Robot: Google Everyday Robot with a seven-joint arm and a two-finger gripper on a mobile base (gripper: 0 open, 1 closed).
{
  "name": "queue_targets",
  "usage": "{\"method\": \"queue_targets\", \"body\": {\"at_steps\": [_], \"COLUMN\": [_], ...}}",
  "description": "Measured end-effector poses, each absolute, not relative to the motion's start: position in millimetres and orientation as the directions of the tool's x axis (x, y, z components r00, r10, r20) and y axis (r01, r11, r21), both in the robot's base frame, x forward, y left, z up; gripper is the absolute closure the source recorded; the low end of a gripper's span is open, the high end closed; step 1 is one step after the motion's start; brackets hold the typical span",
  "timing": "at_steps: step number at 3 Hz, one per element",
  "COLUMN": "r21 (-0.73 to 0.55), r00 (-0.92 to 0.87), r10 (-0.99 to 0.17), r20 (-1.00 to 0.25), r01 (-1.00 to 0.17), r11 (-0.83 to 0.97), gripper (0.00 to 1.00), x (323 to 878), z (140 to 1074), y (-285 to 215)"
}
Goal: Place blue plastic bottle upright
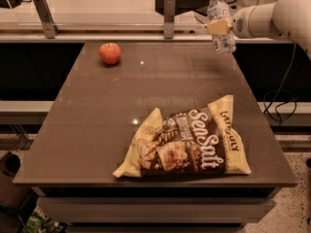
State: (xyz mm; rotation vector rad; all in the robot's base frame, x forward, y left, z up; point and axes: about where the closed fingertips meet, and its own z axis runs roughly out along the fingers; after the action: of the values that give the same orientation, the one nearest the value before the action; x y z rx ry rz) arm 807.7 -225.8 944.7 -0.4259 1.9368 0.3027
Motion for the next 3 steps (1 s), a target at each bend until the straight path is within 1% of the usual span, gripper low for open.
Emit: {"method": "queue_targets", "body": {"at_steps": [2, 3], "r21": [0.010, -0.036], "r00": [-0.272, -0.223], "r10": [-0.149, -0.179], "r20": [-0.951, -0.958], "r01": [-0.508, -0.528], "r11": [0.861, 0.849], "gripper": [1.00, 1.00], "x": [811.4, 810.4], "z": [958.8, 985.0], "y": [-237.8, -253.7]}}
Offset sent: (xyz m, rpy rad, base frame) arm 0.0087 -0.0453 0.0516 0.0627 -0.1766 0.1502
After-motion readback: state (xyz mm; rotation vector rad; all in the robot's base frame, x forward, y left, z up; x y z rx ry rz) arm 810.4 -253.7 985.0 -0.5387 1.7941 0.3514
